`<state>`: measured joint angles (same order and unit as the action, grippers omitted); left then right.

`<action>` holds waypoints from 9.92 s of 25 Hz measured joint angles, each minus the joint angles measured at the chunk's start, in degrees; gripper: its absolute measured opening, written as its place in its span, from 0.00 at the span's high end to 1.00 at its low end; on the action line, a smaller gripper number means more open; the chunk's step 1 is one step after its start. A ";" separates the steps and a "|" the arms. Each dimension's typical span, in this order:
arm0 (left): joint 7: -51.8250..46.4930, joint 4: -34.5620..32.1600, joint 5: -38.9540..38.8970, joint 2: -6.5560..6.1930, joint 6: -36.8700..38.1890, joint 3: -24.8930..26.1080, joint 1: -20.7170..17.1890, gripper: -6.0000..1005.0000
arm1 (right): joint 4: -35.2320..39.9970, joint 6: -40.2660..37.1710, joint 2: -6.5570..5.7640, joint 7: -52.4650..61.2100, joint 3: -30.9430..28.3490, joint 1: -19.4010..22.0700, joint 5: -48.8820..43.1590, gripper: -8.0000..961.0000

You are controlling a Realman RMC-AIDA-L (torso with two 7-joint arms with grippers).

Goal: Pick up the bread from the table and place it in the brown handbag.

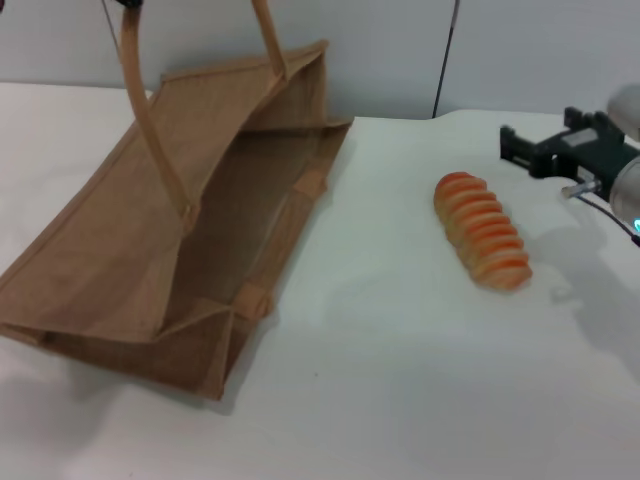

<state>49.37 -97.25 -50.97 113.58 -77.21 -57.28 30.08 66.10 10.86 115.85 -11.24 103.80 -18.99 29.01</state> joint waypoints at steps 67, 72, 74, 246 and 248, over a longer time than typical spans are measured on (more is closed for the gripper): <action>-0.94 -7.91 5.02 2.52 -2.92 -1.70 5.08 0.87 | -5.11 30.74 0.06 -2.65 0.22 -11.77 2.91 0.13; -0.84 -7.66 5.06 2.52 -2.58 -1.70 5.08 0.87 | -5.10 30.89 -0.05 -2.68 0.01 -12.02 2.89 0.19; -0.82 -7.45 5.07 2.52 -2.48 -1.70 5.08 0.87 | -5.06 31.13 -0.04 -2.68 -0.67 -12.03 2.90 0.20; 17.22 12.12 -26.70 2.70 16.64 -12.54 -0.44 0.17 | -8.79 29.42 0.26 -14.93 -24.92 -13.27 5.19 0.13; 18.75 12.26 -26.70 2.71 18.88 -12.44 -2.31 0.17 | -9.01 27.23 0.35 -14.94 -24.61 -12.54 5.87 0.13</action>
<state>68.12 -84.99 -77.67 116.28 -58.33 -69.72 27.77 57.10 38.09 116.20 -26.18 79.20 -31.53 34.88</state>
